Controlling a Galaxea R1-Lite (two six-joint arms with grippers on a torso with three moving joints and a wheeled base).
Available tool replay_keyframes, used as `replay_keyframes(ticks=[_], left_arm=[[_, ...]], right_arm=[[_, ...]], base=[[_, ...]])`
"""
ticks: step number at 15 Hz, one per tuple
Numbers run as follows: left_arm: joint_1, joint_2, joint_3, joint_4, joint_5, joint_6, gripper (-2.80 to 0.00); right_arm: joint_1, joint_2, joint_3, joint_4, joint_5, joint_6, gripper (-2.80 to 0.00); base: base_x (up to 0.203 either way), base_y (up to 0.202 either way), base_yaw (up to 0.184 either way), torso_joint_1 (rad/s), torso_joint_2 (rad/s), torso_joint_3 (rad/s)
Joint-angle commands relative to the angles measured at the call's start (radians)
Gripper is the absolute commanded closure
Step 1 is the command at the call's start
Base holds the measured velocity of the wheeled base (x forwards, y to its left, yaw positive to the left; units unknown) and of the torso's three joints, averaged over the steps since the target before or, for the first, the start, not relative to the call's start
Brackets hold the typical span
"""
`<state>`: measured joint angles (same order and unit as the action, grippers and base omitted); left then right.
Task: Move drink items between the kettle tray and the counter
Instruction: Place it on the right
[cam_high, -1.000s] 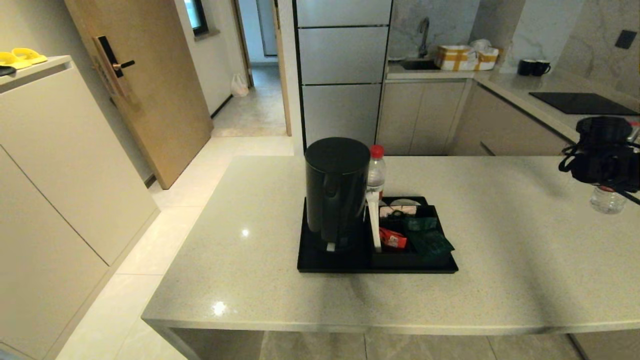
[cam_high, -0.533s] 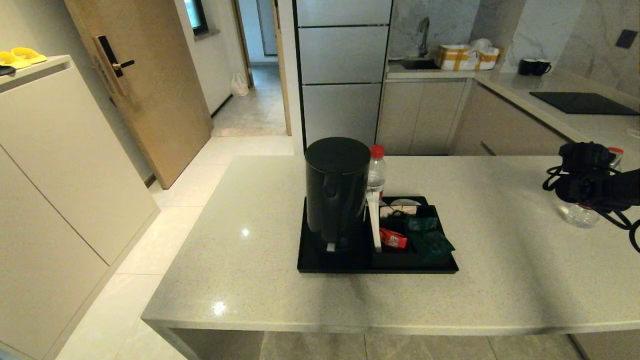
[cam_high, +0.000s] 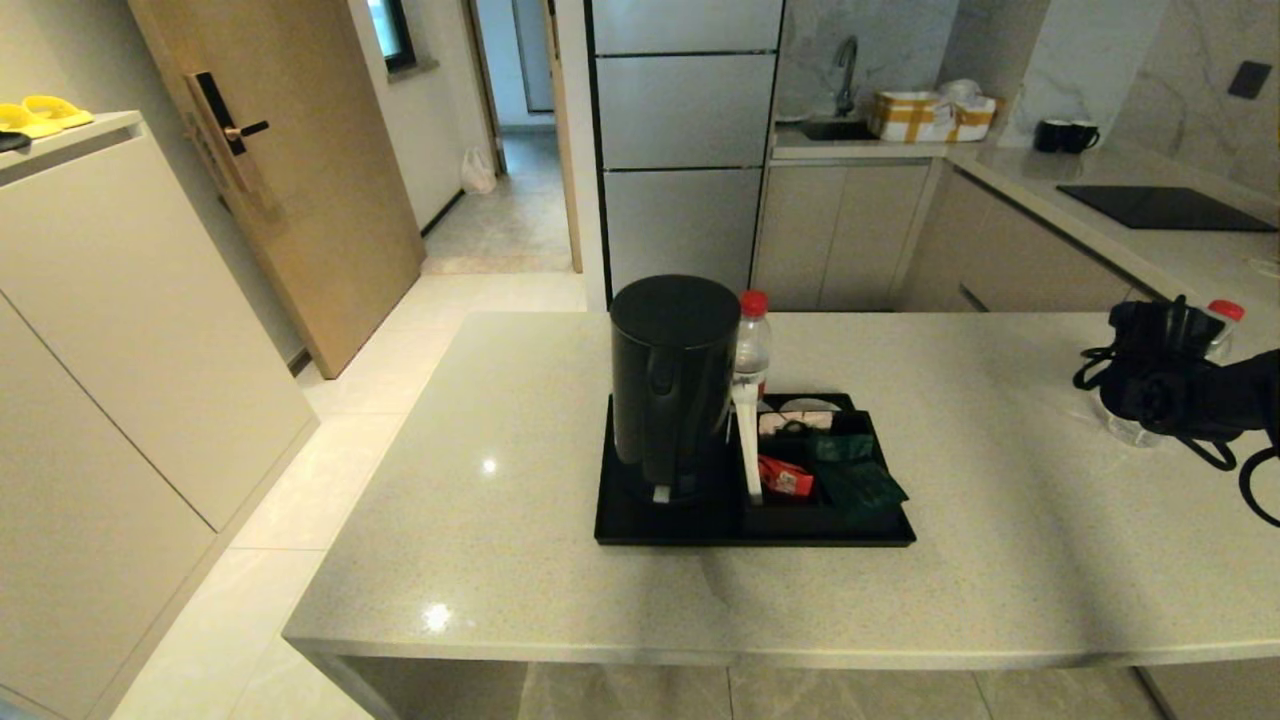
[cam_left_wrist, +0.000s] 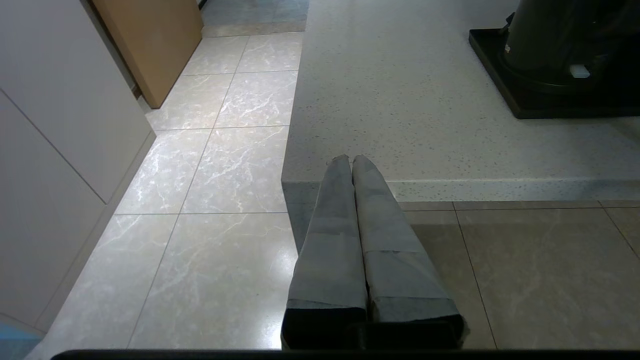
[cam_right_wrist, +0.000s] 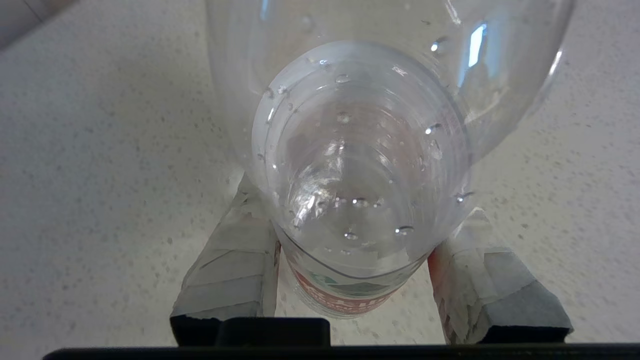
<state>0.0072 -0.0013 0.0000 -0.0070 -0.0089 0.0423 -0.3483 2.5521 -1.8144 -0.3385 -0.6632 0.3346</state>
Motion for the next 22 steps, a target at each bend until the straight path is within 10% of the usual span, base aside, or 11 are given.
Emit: replay_keyframes(ticks=[1, 8, 9, 10, 22], left_arm=[[0.0, 0.001, 0.0, -0.001, 0.0, 0.001, 0.0], [0.0, 0.001, 0.0, 0.001, 0.0, 0.001, 0.0], [0.0, 0.001, 0.0, 0.0, 0.0, 0.001, 0.0], [0.0, 0.001, 0.0, 0.0, 0.0, 0.001, 0.0], [0.0, 0.001, 0.0, 0.001, 0.0, 0.001, 0.0]], right_arm=[[0.0, 0.022, 0.006, -0.002, -0.003, -0.003, 0.0], [0.002, 0.004, 0.014, -0.01, -0.003, -0.004, 0.0], [0.002, 0.009, 0.014, -0.01, -0.006, -0.01, -0.45], [0.003, 0.011, 0.014, -0.01, -0.007, -0.011, -2.8], [0.054, -0.108, 0.2, -0.143, 0.04, -0.069, -2.8]], base=[[0.0, 0.0, 0.0, 0.0, 0.0, 0.0], [0.0, 0.0, 0.0, 0.0, 0.0, 0.0], [0.0, 0.0, 0.0, 0.0, 0.0, 0.0], [0.0, 0.0, 0.0, 0.0, 0.0, 0.0], [0.0, 0.0, 0.0, 0.0, 0.0, 0.0]])
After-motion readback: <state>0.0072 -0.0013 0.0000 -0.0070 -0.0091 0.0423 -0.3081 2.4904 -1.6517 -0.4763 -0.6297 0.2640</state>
